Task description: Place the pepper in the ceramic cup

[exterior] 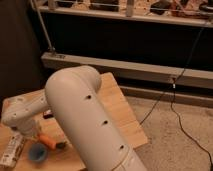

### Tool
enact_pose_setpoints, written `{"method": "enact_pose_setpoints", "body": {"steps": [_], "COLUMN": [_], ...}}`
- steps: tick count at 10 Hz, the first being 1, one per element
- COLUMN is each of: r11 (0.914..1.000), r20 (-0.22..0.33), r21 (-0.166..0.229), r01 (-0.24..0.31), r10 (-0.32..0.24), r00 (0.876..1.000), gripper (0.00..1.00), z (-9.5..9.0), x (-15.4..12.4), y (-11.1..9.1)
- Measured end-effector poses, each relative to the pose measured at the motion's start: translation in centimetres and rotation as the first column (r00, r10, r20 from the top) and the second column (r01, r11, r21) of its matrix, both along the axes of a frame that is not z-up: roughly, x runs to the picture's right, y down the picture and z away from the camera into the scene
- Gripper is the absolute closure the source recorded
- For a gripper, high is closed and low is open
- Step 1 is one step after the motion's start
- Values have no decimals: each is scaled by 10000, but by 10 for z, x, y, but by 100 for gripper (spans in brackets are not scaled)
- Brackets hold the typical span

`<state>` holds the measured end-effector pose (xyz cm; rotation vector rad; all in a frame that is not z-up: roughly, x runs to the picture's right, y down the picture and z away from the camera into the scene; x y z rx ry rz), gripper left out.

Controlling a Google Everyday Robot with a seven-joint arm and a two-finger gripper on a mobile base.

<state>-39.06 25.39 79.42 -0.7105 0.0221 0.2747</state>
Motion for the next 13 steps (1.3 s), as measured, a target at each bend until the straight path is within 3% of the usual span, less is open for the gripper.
{"method": "enact_pose_setpoints", "body": {"steps": [13], "r11": [10000], "r20": [331], "r21": [30], "r01": [-93], "r10": [92], "r00": [9994], "gripper": [57], "z": [-15], "x": [1], "y": [-9]}}
